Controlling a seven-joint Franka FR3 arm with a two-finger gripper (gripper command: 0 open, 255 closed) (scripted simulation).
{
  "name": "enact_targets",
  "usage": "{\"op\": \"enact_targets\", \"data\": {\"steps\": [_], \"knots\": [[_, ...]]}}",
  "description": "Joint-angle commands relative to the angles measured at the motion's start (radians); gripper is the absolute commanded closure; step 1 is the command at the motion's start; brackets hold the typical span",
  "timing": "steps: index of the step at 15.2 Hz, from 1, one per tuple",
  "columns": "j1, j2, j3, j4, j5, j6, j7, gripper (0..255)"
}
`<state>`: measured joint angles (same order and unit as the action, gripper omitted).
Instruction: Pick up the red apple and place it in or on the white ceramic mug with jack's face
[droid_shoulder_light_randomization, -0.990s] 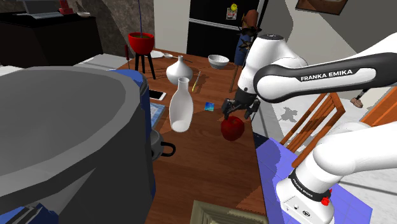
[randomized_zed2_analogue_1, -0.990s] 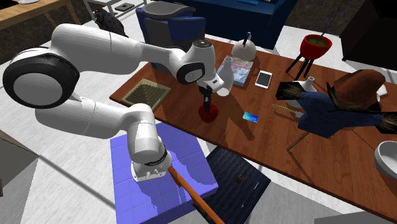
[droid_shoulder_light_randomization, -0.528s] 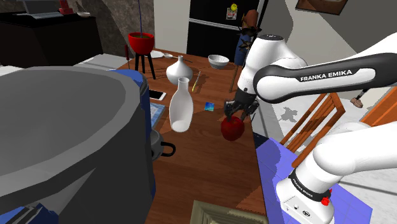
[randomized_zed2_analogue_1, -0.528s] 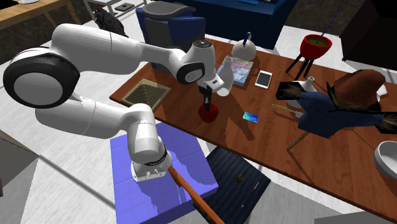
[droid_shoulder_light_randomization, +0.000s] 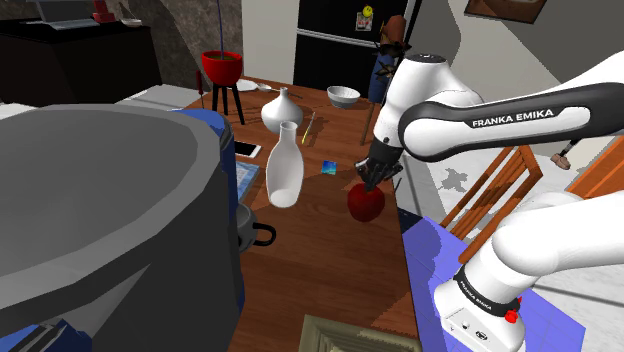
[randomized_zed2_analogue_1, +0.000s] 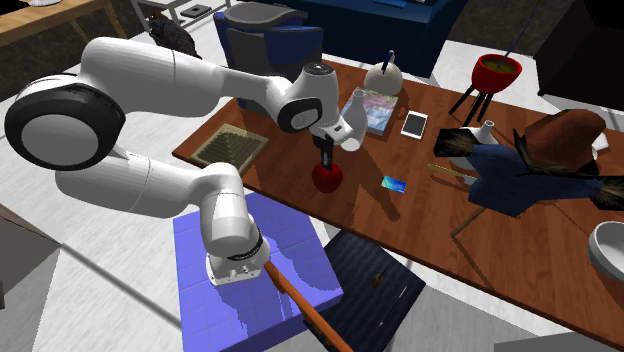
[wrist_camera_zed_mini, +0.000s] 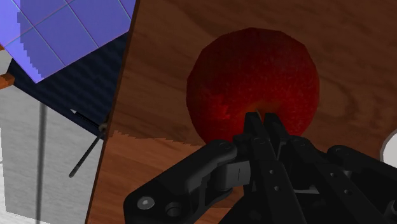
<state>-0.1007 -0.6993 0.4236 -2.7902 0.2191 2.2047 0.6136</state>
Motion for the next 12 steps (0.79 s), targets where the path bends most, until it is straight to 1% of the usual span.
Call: {"op": "enact_targets", "data": {"steps": [1,12], "knots": [[0.001,0.001,0.002,-0.001,0.001,0.0,0.002,255],[-0.005,-0.064,-0.04,0.11,-0.024,-0.176,-0.009,255]]}}
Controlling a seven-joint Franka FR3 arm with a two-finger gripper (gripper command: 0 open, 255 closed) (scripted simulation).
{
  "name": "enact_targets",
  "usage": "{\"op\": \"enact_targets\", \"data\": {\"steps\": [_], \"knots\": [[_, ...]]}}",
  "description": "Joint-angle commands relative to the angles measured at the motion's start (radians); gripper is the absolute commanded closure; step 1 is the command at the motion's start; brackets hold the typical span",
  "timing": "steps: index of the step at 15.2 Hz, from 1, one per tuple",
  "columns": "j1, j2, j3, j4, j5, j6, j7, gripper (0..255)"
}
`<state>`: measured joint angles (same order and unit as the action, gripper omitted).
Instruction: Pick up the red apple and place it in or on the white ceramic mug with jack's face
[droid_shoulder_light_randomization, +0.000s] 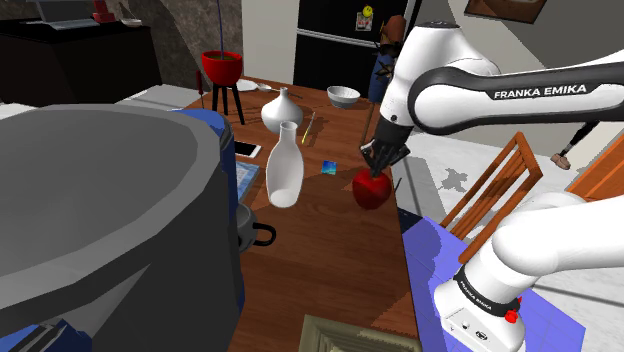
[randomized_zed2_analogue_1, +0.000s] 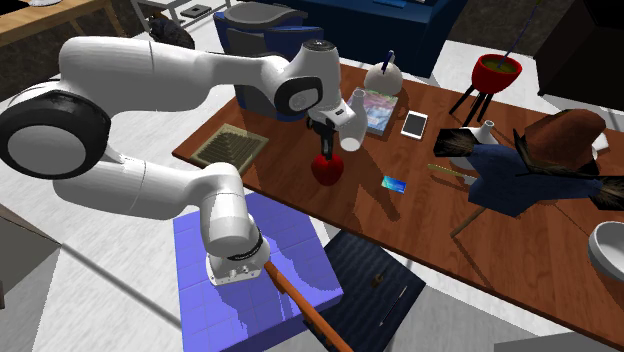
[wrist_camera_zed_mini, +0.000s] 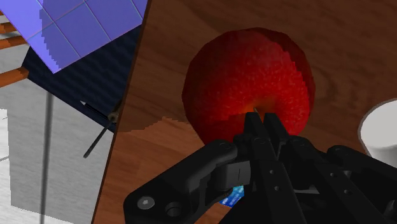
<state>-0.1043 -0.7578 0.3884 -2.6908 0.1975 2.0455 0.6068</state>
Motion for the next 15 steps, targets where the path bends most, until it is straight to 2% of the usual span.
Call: {"op": "enact_targets", "data": {"steps": [1,15], "knots": [[-0.002,-0.009,-0.008,0.022,-0.005,-0.031,-0.003,255],[-0.017,-0.028,-0.048,0.197,-0.037,-0.224,-0.011,255]]}}
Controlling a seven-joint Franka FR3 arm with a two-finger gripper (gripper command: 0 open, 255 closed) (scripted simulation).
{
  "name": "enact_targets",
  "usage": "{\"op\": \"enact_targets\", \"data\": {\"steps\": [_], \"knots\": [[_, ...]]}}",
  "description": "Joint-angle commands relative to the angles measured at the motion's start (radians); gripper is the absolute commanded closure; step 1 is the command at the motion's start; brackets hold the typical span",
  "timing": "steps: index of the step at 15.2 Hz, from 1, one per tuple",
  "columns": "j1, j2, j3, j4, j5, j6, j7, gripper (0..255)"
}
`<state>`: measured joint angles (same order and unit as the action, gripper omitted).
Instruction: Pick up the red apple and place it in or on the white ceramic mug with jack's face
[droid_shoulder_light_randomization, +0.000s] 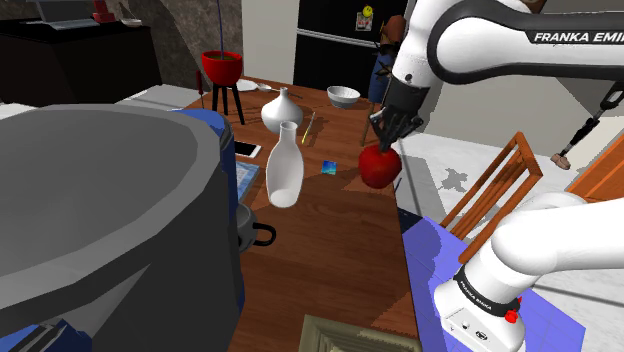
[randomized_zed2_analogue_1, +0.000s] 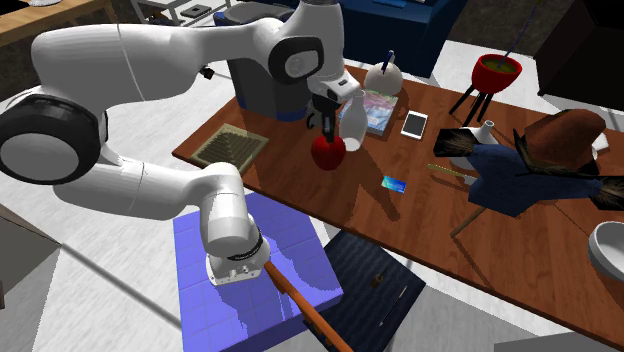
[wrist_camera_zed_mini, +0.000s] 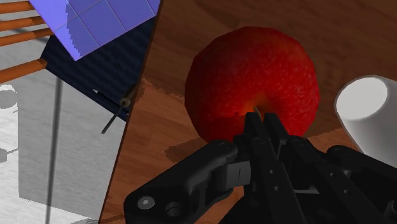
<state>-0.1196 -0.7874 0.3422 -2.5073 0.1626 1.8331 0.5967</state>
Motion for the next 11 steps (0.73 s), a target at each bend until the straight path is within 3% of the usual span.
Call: {"op": "enact_targets", "data": {"steps": [1,7,11], "knots": [[-0.003,0.002,-0.005,0.027,-0.004,-0.025,-0.001,255],[-0.009,0.01,-0.017,0.104,-0.016,-0.095,-0.003,255],[-0.005,0.095,0.073,0.206,0.011,-0.103,0.091,255]]}}
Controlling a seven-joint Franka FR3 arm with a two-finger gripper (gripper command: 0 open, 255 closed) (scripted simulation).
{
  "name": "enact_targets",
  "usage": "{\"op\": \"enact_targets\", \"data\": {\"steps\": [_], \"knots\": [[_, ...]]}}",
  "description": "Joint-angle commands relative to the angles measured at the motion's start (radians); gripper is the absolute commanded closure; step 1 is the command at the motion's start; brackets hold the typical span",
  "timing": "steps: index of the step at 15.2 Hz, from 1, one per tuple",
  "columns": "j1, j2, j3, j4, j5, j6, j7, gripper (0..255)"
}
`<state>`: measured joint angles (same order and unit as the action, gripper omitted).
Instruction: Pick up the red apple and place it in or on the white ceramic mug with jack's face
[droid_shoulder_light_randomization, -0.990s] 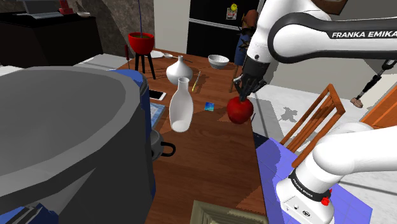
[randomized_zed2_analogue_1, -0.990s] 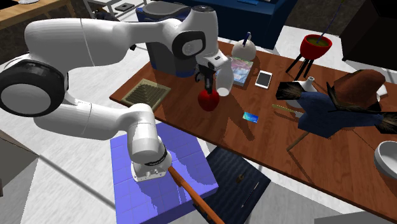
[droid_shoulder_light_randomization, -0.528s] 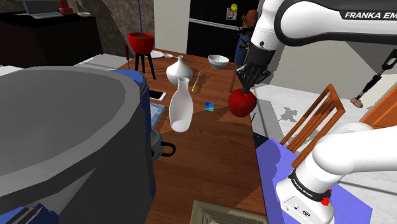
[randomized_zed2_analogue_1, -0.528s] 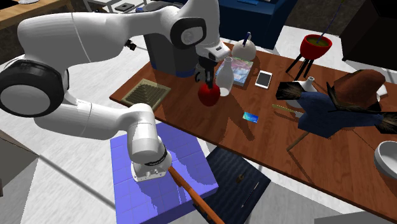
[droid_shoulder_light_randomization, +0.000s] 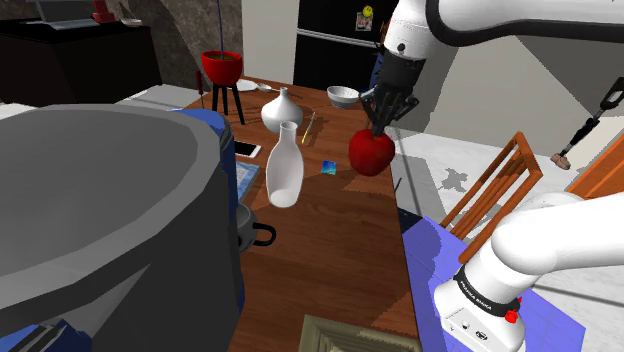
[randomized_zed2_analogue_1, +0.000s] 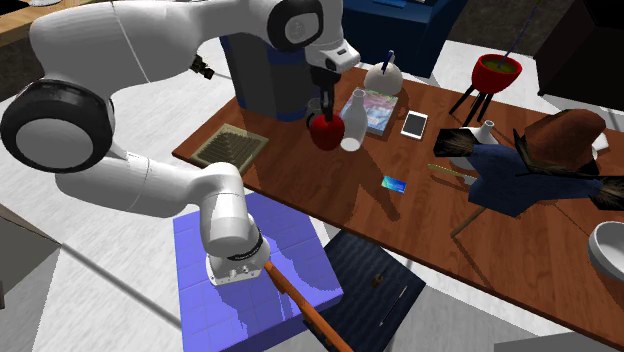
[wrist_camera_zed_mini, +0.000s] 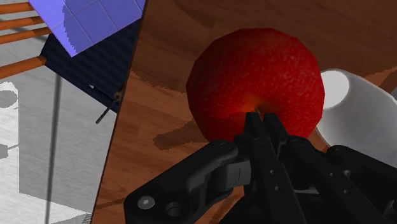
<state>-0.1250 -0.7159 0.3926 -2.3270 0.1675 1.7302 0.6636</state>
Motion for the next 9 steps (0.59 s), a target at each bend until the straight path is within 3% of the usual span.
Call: {"op": "enact_targets", "data": {"steps": [1,9], "knots": [[-0.001,0.047,0.045,0.053,0.01,-0.002,0.047,255],[-0.031,0.268,0.242,0.311,-0.011,-0.028,0.252,255]]}}
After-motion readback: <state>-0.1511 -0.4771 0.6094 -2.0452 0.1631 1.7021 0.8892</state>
